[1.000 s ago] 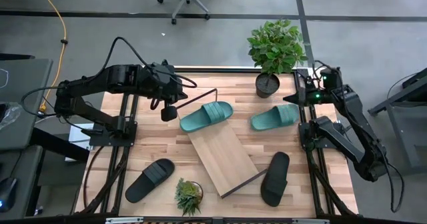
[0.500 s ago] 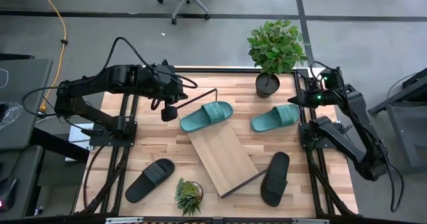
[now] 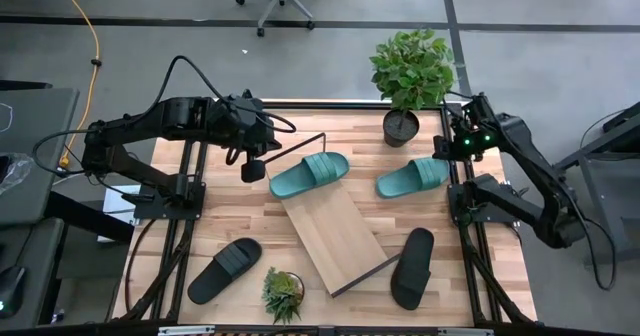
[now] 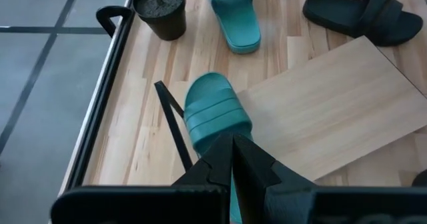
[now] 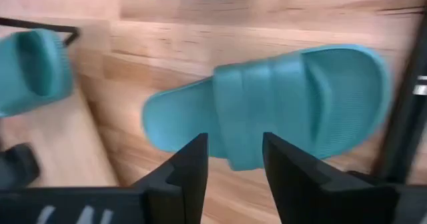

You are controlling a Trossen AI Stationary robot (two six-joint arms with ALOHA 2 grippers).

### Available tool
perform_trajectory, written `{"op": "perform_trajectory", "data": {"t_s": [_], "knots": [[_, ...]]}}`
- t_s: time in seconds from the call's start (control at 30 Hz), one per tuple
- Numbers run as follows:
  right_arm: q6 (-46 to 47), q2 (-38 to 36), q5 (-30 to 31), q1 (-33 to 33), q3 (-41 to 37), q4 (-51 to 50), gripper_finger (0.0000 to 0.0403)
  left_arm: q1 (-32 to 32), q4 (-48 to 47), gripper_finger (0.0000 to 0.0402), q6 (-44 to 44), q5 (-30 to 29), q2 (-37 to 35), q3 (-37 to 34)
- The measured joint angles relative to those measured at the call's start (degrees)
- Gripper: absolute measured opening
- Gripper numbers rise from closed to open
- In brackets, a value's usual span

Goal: Pick and place slides into the shelf
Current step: Put the green slide on the shelf

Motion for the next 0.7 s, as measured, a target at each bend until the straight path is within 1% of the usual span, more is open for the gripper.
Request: {"op": "perform_trajectory", "data": {"t_s": [0.07, 0.23, 0.4, 0.47, 0.53, 0.7], "knots": [[-0.08, 0.43, 1.34, 0.02, 0.00, -0.23, 0.0140, 0.00, 0.01, 0.0003, 0.00, 0.22, 0.00, 0.00], [-0.34, 1.44, 1.88, 0.01, -0.37, -0.23, 0.0147, 0.00, 0.01, 0.0003, 0.01, 0.22, 0.00, 0.00], [0.97, 3.28, -0.29, -0.19, -5.31, 5.33, 0.0147, 0.00, 0.02, 0.0003, 0.92, -0.11, 0.00, 0.00], [1.36, 4.18, -0.26, -0.20, -7.39, 6.33, 0.0147, 0.00, 0.02, 0.0003, 0.94, -0.09, 0.00, 0.00], [1.34, 4.94, 0.87, -0.20, -8.86, 6.92, 0.0147, 0.00, 0.02, 0.0003, 0.94, -0.09, 0.00, 0.00], [2.18, 5.53, 3.69, -0.23, -9.53, 8.57, 0.0147, 0.00, -0.07, 0.0003, 0.90, 0.18, -0.02, 0.00]]}}
